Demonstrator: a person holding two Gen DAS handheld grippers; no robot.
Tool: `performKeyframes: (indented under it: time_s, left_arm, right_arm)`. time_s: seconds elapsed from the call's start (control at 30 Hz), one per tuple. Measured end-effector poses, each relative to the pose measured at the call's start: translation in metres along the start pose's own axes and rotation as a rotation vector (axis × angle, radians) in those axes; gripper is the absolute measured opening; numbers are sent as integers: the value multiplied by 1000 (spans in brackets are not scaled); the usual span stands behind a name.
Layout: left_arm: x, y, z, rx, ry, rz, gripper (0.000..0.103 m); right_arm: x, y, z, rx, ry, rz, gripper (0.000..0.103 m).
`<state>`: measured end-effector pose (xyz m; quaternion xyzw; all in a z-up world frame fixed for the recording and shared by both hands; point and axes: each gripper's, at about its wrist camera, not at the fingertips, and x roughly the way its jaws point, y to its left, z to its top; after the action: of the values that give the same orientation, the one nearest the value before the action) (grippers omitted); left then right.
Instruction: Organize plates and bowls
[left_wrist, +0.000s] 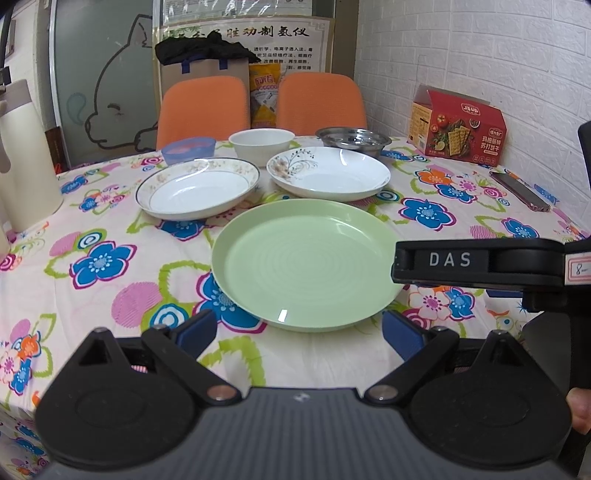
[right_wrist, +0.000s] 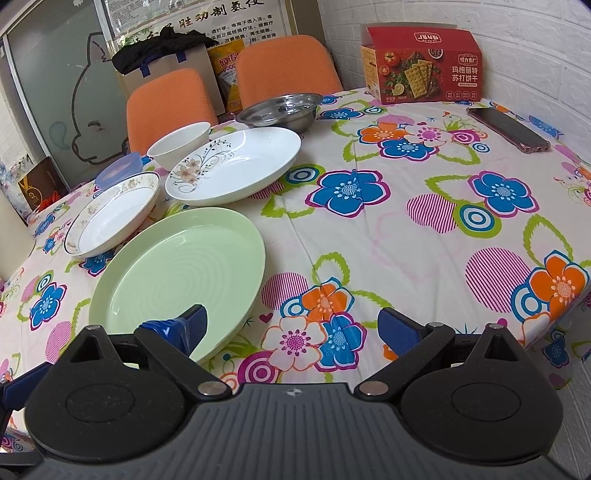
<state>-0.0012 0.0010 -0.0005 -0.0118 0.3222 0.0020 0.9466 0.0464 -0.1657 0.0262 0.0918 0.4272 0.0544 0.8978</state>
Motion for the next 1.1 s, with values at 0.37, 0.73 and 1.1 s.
performKeyframes:
  time_s: [0.37,0.73,1.1]
  left_arm:
    - [-1,0,-1,1,-2,1,95]
    - [-5,1,1,2,-8,1,95]
    - [-7,2,2,-1,-10,5,95]
  right_arm:
    - [-2,1,0,-3,-3,0,87]
    - [-4,2,1,-7,-8,-2,87]
    - [-7,3,2,-12,-14,0,87]
